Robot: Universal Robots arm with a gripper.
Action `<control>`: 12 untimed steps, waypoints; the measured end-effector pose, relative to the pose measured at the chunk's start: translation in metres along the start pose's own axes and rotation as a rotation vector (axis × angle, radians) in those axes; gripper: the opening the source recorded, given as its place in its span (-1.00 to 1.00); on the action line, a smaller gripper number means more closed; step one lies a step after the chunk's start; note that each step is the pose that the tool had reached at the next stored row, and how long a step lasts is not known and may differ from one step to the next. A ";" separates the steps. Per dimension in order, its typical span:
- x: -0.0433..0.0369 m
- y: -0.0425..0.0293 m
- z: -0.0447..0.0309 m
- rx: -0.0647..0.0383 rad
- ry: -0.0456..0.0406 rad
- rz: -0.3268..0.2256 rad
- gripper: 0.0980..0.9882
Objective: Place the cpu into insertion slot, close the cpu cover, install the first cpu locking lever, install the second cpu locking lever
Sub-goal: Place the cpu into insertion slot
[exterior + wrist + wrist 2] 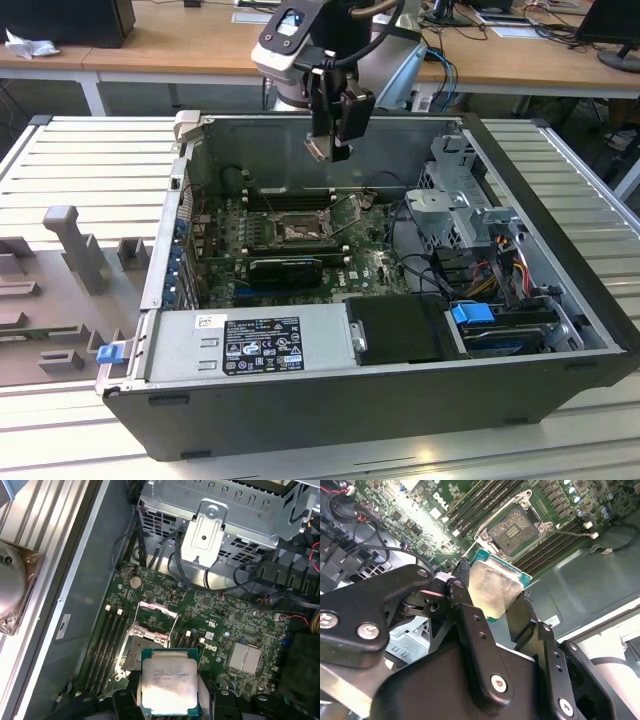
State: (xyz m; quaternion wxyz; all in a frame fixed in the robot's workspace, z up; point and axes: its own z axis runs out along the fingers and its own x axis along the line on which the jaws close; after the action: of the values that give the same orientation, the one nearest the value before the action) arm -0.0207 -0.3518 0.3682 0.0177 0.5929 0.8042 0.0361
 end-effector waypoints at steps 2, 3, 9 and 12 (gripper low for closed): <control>0.0000 0.0000 0.0001 0.000 -0.0014 0.018 -0.01; 0.0000 0.0000 0.0003 0.000 -0.0022 0.028 -0.01; 0.0000 -0.0001 0.0017 -0.002 -0.0120 0.151 -0.01; 0.0000 -0.0002 0.0024 -0.003 -0.0155 0.195 -0.01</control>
State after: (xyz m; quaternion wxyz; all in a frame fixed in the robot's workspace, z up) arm -0.0207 -0.3518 0.3658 0.0212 0.6687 0.7424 0.0342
